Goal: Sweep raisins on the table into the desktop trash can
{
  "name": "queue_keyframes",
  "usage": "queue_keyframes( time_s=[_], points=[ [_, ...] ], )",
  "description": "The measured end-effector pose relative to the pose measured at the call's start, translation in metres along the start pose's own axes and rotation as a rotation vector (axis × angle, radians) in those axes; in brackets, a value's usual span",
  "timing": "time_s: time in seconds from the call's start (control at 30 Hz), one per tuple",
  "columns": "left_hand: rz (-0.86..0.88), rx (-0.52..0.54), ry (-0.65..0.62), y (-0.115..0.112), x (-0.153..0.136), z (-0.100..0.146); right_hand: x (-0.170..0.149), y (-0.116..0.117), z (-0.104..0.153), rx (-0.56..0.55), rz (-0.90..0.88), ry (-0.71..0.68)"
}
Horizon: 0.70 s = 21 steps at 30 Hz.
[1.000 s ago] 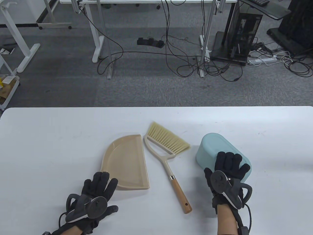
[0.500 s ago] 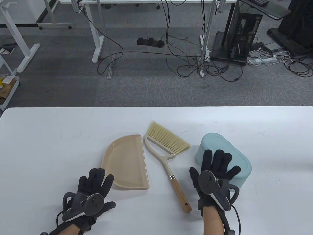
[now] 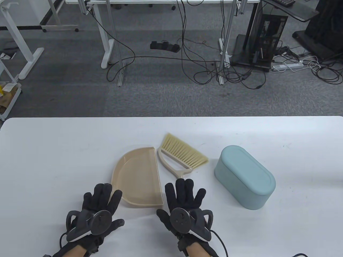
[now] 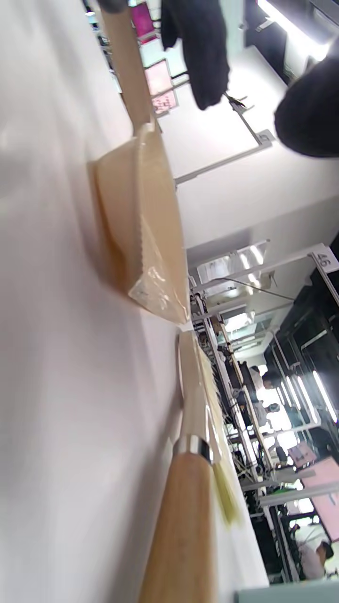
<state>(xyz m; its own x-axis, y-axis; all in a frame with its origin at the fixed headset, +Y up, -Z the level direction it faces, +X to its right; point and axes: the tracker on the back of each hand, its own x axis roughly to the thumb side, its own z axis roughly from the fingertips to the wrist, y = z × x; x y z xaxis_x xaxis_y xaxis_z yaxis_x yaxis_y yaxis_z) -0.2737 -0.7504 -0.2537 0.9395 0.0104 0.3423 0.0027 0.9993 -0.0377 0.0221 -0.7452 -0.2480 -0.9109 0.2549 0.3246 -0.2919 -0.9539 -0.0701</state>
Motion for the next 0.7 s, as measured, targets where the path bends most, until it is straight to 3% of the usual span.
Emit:
queue_keyframes(
  time_s=[0.1,0.43,0.7],
  points=[
    [0.009,0.0,0.005,0.0,-0.002,0.0,-0.002,0.002,0.003,0.015,0.054,-0.013],
    [-0.002,-0.012,-0.045,-0.003,0.005,0.0,-0.007,0.002,0.009,0.017,0.01,-0.008],
    [0.025,-0.025,-0.009,-0.006,-0.002,0.001,-0.013,0.006,0.009,0.028,-0.028,0.012]
  ],
)
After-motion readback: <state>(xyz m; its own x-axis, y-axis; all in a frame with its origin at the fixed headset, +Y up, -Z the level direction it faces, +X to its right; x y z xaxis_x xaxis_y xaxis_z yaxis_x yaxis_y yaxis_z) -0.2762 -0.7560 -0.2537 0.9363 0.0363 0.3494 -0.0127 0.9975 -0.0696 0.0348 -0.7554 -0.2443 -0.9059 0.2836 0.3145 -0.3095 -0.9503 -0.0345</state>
